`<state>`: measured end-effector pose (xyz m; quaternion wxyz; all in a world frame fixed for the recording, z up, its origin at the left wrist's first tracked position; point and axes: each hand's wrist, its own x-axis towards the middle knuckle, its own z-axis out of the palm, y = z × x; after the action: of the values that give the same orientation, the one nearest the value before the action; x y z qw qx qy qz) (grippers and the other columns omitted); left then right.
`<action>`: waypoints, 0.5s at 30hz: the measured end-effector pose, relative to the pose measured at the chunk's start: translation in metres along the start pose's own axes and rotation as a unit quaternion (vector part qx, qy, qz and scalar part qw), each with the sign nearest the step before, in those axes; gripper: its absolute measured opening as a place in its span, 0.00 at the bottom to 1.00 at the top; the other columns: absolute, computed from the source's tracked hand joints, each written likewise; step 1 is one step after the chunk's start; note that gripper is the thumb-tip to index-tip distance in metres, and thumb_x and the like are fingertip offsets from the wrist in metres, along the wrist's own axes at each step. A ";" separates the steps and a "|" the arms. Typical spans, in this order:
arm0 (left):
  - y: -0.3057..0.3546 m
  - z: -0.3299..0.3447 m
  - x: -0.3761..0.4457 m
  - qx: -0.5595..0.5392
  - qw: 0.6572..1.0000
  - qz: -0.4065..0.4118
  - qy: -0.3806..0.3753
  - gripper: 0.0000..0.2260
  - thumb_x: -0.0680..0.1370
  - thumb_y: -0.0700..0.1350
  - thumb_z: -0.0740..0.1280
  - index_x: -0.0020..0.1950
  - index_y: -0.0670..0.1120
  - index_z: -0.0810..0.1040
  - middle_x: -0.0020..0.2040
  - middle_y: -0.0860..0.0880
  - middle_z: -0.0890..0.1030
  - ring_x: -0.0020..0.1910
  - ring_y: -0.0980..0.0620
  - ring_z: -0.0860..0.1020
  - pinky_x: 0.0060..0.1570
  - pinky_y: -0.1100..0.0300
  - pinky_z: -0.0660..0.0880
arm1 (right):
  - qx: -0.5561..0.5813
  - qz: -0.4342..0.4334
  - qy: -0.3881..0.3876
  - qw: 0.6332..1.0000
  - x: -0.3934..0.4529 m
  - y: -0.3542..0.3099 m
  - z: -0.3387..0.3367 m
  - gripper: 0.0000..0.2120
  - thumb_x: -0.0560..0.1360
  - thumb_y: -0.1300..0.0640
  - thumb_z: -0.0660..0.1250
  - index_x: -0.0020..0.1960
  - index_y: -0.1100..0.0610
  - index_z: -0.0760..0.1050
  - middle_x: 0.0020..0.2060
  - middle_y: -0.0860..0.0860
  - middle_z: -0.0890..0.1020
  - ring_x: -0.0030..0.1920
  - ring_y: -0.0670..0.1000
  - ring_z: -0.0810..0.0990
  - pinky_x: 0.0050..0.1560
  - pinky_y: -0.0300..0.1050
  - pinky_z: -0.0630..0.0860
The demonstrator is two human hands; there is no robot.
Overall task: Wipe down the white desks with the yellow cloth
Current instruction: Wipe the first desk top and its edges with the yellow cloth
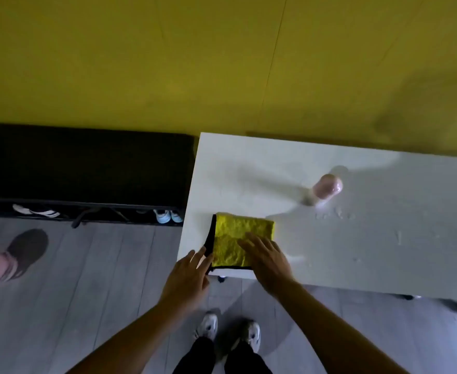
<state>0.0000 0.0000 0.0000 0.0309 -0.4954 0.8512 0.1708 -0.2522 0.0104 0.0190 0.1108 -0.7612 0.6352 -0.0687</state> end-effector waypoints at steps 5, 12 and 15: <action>-0.022 0.018 0.003 -0.003 1.000 -0.002 -0.019 0.28 0.78 0.47 0.72 0.77 0.47 0.70 0.75 0.43 0.74 0.71 0.41 0.77 0.66 0.46 0.78 | -0.026 -0.112 -0.020 0.993 0.038 0.013 0.018 0.32 0.76 0.53 0.72 0.78 0.50 0.65 0.75 0.55 0.70 0.73 0.57 0.72 0.70 0.55 0.71; -0.029 0.033 0.004 -0.025 1.000 0.010 0.003 0.23 0.77 0.49 0.67 0.72 0.49 0.74 0.73 0.44 0.75 0.69 0.44 0.77 0.63 0.49 0.80 | -0.048 -0.148 -0.118 0.981 0.069 0.037 0.047 0.35 0.80 0.34 0.53 0.83 0.45 0.49 0.82 0.52 0.53 0.82 0.55 0.51 0.81 0.59 0.48; -0.033 0.038 0.018 -0.033 0.998 0.016 0.045 0.22 0.75 0.47 0.71 0.69 0.47 0.74 0.69 0.43 0.76 0.64 0.42 0.79 0.61 0.50 0.81 | -0.040 -0.133 -0.121 0.983 0.061 0.042 0.058 0.42 0.75 0.29 0.56 0.83 0.44 0.48 0.82 0.51 0.53 0.82 0.55 0.49 0.80 0.65 0.49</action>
<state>0.0148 -0.0176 -0.0482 -0.0266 -0.4895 0.8534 0.1771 -0.2664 -0.0517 -0.0499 0.1456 -0.8457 0.5121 0.0352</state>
